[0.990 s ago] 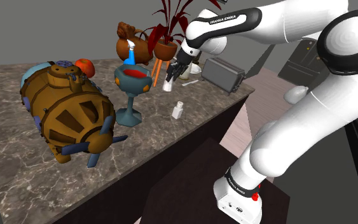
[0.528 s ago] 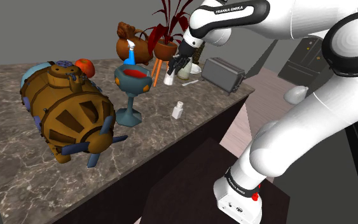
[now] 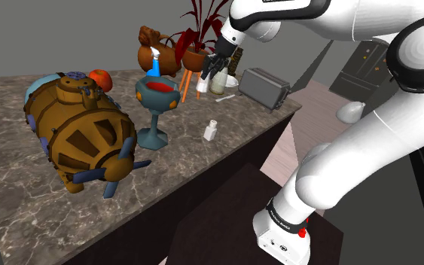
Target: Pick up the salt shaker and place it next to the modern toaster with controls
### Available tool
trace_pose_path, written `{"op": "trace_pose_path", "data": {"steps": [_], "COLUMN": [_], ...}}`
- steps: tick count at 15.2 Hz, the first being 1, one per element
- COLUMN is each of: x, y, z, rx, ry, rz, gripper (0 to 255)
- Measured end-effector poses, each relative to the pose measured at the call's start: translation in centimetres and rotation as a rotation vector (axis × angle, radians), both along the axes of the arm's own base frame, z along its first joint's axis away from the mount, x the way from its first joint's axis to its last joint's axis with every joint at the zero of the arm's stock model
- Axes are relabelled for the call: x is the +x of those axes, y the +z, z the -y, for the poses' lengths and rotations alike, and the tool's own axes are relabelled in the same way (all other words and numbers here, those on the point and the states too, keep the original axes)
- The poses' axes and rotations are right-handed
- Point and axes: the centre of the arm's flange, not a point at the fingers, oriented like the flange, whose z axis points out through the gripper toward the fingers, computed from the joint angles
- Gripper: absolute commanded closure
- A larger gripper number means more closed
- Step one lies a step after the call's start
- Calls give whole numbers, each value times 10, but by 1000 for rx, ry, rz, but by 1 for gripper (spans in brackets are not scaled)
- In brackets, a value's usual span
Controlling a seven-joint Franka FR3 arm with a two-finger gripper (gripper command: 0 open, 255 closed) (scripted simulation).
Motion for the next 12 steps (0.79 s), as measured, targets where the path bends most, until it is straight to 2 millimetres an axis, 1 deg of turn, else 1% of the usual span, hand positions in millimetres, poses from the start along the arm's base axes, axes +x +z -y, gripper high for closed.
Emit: {"op": "trace_pose_path", "data": {"steps": [6,12], "x": [2,0], "y": [31,63], "z": [0,1], "rx": [0,0], "ry": [0,0], "rz": [0,0], "gripper": [255,255]}}
